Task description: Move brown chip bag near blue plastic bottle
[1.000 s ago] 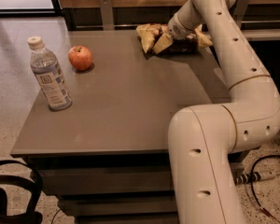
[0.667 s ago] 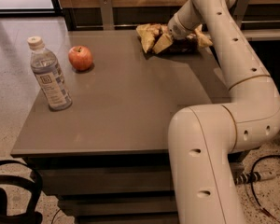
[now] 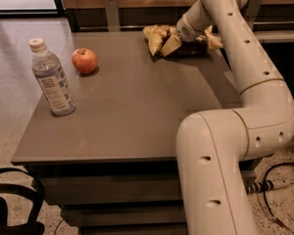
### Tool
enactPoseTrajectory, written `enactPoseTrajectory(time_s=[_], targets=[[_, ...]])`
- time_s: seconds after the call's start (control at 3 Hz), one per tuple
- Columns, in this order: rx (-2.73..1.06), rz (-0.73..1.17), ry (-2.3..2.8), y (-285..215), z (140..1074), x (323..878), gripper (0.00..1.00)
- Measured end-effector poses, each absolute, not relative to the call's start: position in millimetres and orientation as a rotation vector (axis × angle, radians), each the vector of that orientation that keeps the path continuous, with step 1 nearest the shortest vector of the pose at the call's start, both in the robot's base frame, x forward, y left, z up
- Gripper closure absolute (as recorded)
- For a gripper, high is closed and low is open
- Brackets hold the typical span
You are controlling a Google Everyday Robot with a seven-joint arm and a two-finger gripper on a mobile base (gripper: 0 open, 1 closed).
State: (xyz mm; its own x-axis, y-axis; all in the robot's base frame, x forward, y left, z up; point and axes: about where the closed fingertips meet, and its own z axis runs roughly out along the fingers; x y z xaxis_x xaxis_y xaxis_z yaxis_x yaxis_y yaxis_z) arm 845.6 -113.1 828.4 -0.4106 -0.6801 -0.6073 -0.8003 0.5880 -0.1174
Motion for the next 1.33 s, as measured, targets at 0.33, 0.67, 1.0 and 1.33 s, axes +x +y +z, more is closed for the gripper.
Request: enactPoseTrajectory(time_s=[0.33, 0.67, 1.0, 1.33], targets=[[-1.170, 0.253, 2.201, -113.0, 828.5, 845.6, 1.00], [-1.170, 0.253, 2.201, -113.1, 828.6, 845.6, 1.00], [-1.170, 0.253, 2.201, -113.1, 828.5, 845.7, 1.00], [-1.170, 0.253, 2.201, -113.1, 828.4, 845.7, 1.00]])
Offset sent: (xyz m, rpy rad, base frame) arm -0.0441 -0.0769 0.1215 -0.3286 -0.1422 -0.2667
